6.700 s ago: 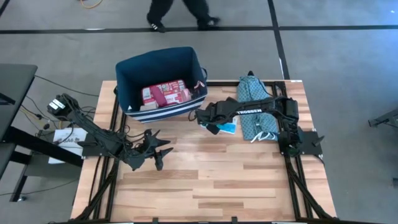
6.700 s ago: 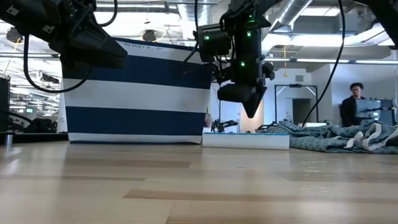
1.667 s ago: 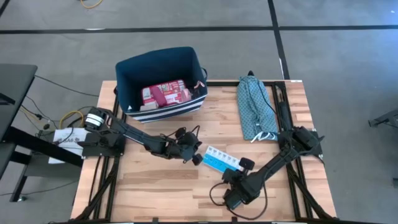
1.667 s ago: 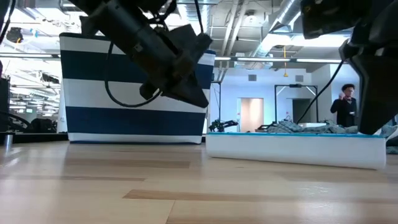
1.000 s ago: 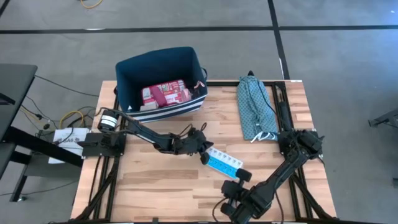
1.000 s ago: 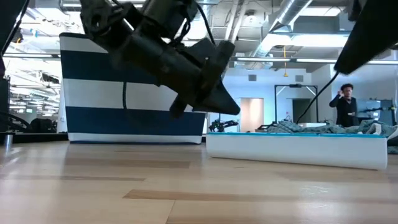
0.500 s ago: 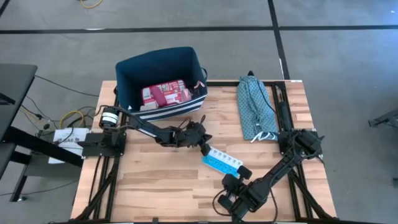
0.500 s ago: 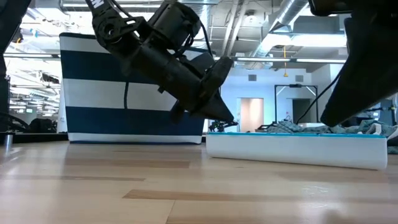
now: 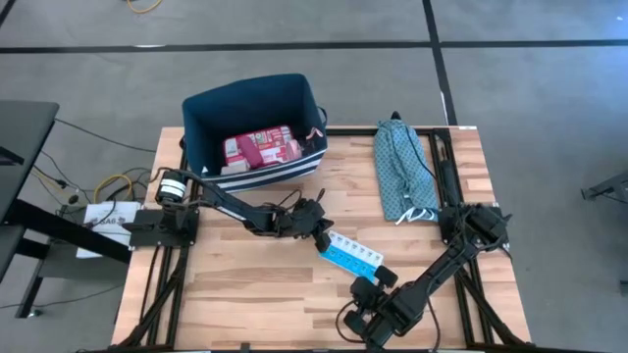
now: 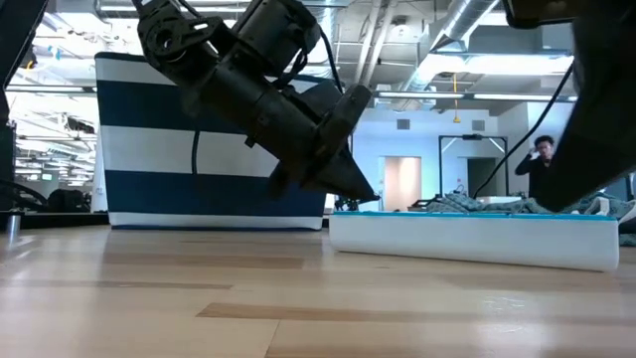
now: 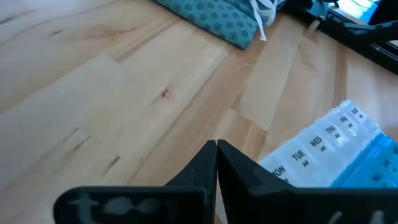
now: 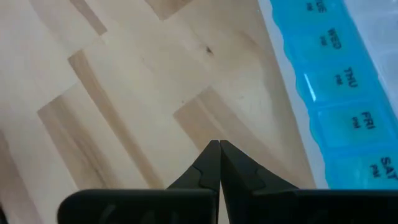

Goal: Pick & place medical supplies in basket/bin
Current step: Put the white pill organizer into the blue bin

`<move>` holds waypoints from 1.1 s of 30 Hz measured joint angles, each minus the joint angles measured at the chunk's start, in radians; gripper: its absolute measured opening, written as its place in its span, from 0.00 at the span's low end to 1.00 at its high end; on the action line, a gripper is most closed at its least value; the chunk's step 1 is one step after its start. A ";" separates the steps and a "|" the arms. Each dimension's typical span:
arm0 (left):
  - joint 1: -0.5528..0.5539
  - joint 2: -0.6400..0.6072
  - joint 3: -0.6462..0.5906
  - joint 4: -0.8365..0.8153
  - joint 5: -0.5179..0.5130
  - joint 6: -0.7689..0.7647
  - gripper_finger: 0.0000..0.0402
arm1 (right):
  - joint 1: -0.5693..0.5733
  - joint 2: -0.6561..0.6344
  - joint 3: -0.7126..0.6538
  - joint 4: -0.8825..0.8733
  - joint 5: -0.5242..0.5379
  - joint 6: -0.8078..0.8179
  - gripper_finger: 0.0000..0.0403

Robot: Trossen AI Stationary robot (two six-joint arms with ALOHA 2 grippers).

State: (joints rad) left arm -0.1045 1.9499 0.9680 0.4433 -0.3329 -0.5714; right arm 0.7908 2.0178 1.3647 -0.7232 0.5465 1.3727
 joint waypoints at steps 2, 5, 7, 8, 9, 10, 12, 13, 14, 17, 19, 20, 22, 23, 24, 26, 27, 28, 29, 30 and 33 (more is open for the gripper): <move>-0.002 0.000 0.000 -0.005 -0.021 0.000 0.00 | 0.001 0.000 0.000 0.000 -0.002 0.000 0.00; 0.000 0.000 0.000 -0.009 -0.030 -0.001 0.00 | 0.001 0.000 0.000 0.000 -0.022 0.019 0.00; 0.000 0.000 0.000 -0.008 -0.031 -0.014 0.00 | 0.001 0.000 0.000 0.000 -0.047 0.031 0.00; -0.002 0.000 0.000 -0.009 -0.030 -0.018 0.00 | 0.001 0.000 0.000 0.000 -0.055 0.043 0.00; -0.005 0.003 0.000 -0.007 -0.031 -0.019 0.00 | 0.001 0.000 0.000 0.000 -0.061 0.050 0.00; -0.009 0.014 0.000 0.011 -0.040 -0.019 0.00 | 0.003 0.000 0.000 0.001 -0.065 0.057 0.00; -0.012 0.039 0.000 0.026 -0.051 -0.020 0.00 | 0.008 0.000 0.000 0.002 -0.067 0.061 0.00; -0.012 0.055 0.001 0.046 -0.050 -0.021 0.00 | 0.009 0.000 0.000 0.003 -0.067 0.064 0.00; -0.011 0.069 0.004 0.050 -0.051 -0.024 0.00 | 0.013 0.000 0.000 0.002 -0.068 0.072 0.00; 0.001 0.102 0.034 0.045 -0.060 -0.030 0.00 | 0.016 0.000 0.000 -0.007 -0.074 0.107 0.00; 0.010 0.116 0.059 0.047 -0.057 -0.023 0.00 | 0.021 0.000 0.000 -0.028 -0.081 0.131 0.00; 0.013 0.116 0.067 0.035 -0.055 -0.020 0.00 | 0.021 0.000 0.000 -0.046 -0.080 0.144 0.00; 0.017 0.116 0.086 0.016 -0.031 -0.010 0.00 | 0.021 0.000 0.000 -0.091 -0.079 0.181 0.00; 0.017 0.116 0.092 0.012 -0.023 -0.006 0.00 | 0.021 0.000 0.000 -0.122 -0.079 0.206 0.00; 0.017 0.116 0.097 0.010 -0.004 -0.003 0.00 | 0.021 0.000 0.000 -0.150 -0.079 0.231 0.00; 0.013 0.116 0.105 -0.003 0.031 -0.003 0.00 | 0.021 0.000 0.000 -0.197 -0.079 0.279 0.00; 0.008 0.116 0.110 -0.019 0.044 -0.005 0.00 | 0.021 0.000 0.000 -0.218 -0.079 0.295 0.00; 0.003 0.115 0.111 -0.043 0.050 -0.008 0.00 | 0.021 0.000 0.000 -0.231 -0.079 0.303 0.00; -0.003 0.115 0.111 -0.062 0.053 -0.010 0.00 | 0.021 0.000 0.000 -0.240 -0.079 0.303 0.00; -0.009 0.114 0.112 -0.086 0.064 -0.011 0.00 | 0.021 0.000 0.000 -0.249 -0.079 0.304 0.00; -0.027 0.115 0.109 -0.140 0.099 -0.016 0.00 | 0.015 0.000 0.000 -0.265 -0.078 0.303 0.00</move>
State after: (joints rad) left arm -0.1316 2.0651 1.0767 0.3032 -0.2337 -0.5873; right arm 0.8059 2.0178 1.3647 -0.9883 0.4683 1.6760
